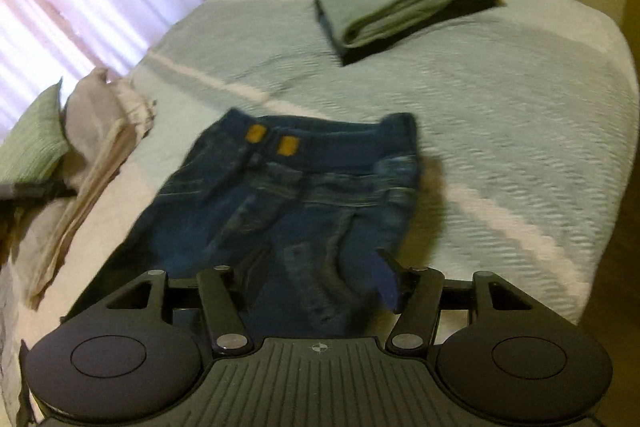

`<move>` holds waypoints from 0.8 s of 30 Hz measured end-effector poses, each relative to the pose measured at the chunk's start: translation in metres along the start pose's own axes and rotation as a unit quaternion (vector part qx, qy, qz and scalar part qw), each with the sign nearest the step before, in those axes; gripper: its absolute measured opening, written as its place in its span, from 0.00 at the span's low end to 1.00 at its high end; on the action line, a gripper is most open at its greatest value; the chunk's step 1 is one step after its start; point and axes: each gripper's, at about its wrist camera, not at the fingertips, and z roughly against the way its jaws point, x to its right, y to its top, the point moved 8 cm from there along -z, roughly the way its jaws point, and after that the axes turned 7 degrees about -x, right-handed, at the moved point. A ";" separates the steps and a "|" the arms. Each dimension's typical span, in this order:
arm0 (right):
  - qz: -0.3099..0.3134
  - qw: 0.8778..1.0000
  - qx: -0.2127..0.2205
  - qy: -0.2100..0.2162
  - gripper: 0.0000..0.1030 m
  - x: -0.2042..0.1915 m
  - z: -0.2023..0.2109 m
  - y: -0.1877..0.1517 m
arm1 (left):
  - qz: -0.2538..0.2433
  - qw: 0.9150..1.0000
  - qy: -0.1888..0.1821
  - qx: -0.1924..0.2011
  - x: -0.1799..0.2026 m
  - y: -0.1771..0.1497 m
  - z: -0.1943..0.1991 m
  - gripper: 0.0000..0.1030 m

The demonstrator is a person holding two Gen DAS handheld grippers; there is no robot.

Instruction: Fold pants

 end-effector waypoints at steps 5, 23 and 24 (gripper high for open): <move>0.061 0.998 0.003 -0.011 0.53 -0.057 -0.004 -0.005 | 0.037 0.999 0.018 -0.002 -0.048 -0.109 0.057 0.60; 0.383 0.922 -0.048 -0.025 0.65 -0.131 -0.180 0.137 | 0.053 0.997 0.021 -0.048 -0.033 -0.240 0.012 0.17; 0.388 0.920 -0.058 -0.017 0.65 -0.128 -0.198 0.156 | 0.067 0.996 0.028 -0.047 -0.036 -0.238 0.010 0.11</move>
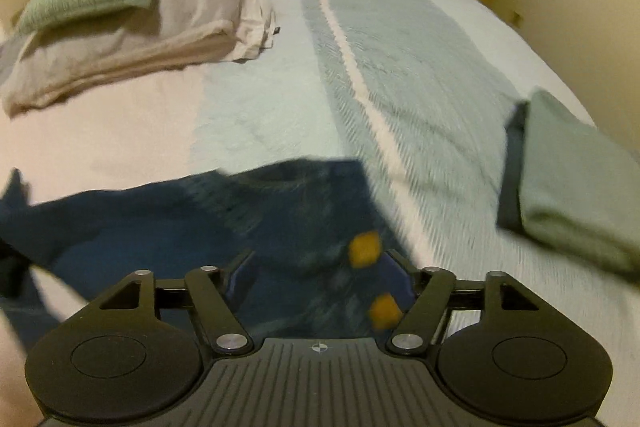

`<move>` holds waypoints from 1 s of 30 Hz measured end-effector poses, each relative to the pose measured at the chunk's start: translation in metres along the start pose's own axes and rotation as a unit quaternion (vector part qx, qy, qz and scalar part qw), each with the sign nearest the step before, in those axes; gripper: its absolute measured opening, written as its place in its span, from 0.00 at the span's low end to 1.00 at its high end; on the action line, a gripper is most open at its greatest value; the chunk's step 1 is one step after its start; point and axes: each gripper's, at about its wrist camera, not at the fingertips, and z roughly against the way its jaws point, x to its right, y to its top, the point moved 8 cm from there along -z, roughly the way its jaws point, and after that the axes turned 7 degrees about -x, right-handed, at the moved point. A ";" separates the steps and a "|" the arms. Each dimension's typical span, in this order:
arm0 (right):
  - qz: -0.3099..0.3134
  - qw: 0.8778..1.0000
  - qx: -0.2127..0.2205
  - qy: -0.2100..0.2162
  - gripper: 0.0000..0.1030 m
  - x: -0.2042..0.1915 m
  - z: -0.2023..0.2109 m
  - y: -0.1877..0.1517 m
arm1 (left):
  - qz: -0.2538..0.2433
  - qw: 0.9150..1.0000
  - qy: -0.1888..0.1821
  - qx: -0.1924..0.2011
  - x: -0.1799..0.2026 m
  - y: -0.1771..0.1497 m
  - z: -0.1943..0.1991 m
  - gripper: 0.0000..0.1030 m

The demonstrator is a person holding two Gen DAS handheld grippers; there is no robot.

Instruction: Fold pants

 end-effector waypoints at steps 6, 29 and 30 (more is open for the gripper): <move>0.024 0.996 -0.048 0.070 0.67 0.049 -0.106 0.055 | 0.055 0.998 0.029 -0.012 -0.011 0.009 0.002 0.02; -0.121 0.992 0.025 -0.028 0.38 0.137 -0.072 0.077 | 0.039 0.988 0.149 -0.034 -0.138 0.177 -0.002 0.19; -0.111 0.993 0.030 -0.024 0.43 0.126 -0.066 0.073 | 0.053 0.988 0.145 -0.025 -0.142 0.167 0.006 0.20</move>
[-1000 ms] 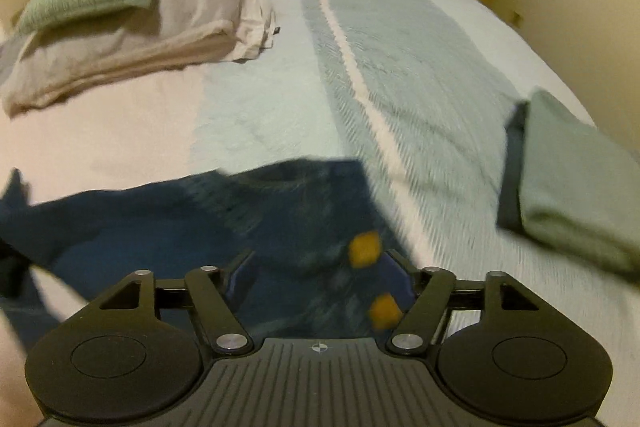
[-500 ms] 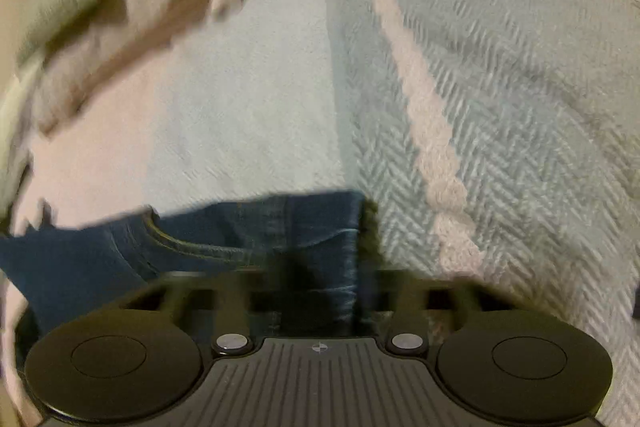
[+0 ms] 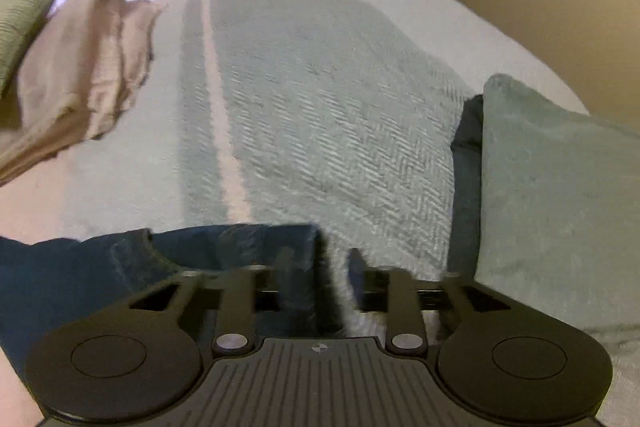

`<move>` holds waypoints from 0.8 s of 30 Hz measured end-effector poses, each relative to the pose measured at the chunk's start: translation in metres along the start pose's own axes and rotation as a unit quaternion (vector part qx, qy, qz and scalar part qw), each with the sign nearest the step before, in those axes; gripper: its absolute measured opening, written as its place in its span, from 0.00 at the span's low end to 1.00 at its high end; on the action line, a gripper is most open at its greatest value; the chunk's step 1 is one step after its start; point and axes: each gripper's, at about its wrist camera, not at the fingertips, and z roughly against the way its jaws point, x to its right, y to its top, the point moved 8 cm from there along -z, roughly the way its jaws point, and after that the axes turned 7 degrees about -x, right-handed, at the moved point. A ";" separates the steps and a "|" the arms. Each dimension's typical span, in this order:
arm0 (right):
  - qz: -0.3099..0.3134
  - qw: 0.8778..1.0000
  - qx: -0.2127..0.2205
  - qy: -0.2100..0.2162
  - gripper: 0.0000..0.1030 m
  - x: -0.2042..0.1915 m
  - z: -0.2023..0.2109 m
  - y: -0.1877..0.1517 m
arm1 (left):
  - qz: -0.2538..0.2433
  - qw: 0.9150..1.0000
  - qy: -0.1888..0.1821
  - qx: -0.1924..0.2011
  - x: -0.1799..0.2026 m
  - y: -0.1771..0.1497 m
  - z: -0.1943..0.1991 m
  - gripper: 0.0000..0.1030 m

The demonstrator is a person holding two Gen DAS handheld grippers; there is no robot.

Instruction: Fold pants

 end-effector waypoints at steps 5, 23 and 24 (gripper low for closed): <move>0.055 0.997 0.002 0.053 0.45 -0.079 0.031 -0.037 | 0.034 0.999 -0.002 -0.004 -0.013 -0.078 0.020 0.31; 0.355 0.895 -0.093 0.253 0.45 -0.445 0.029 -0.216 | 0.119 0.969 -0.212 -0.043 -0.005 -0.236 -0.065 0.33; 0.354 0.897 -0.096 0.249 0.46 -0.444 0.027 -0.224 | 0.115 0.970 -0.212 -0.039 -0.003 -0.240 -0.066 0.32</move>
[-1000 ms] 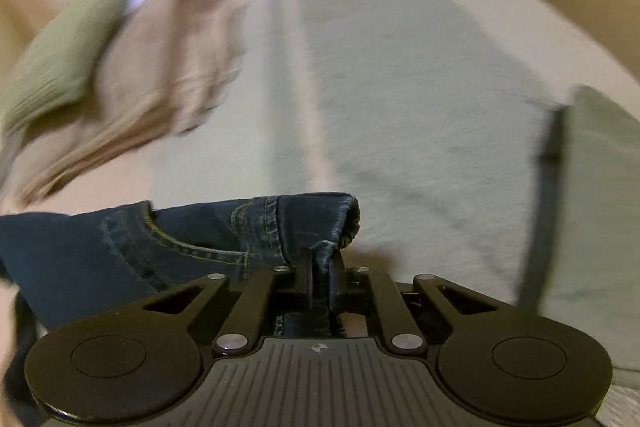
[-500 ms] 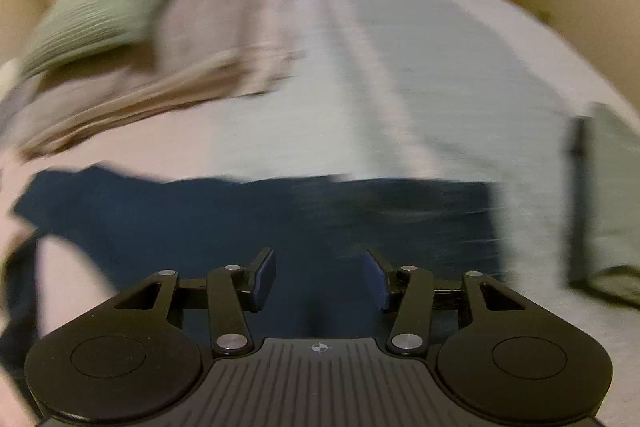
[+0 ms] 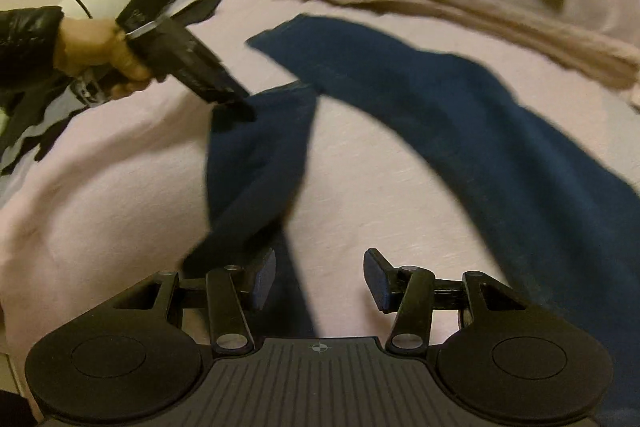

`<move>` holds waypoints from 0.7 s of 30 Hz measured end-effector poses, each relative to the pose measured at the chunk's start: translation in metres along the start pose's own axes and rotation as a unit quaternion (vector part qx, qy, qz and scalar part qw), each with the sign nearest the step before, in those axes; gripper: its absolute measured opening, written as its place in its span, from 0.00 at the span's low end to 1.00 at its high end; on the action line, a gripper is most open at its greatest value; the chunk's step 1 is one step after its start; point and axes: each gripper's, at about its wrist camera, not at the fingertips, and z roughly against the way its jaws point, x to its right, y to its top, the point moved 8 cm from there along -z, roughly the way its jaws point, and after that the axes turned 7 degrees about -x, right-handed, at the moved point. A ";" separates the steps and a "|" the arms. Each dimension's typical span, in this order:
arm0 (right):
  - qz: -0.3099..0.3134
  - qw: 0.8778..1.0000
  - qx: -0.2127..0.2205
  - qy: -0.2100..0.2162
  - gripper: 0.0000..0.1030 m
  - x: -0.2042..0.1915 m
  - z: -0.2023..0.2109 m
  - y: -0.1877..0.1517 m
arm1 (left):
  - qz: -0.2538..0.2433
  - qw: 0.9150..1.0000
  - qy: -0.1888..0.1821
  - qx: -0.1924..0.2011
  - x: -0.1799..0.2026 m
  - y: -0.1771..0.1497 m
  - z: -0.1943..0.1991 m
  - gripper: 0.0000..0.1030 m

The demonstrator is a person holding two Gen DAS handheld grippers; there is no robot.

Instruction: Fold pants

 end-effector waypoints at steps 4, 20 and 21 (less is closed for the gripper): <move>0.007 0.999 -0.020 -0.030 0.46 -0.027 0.004 -0.022 | -0.028 0.999 -0.002 0.022 0.008 -0.020 0.018 0.05; -0.205 0.965 0.071 -0.149 0.50 -0.057 0.119 -0.100 | 0.204 0.978 -0.040 -0.010 0.089 -0.245 0.188 0.05; -0.219 0.959 0.068 -0.165 0.50 -0.053 0.129 -0.114 | 0.213 0.976 -0.038 -0.015 0.093 -0.253 0.190 0.05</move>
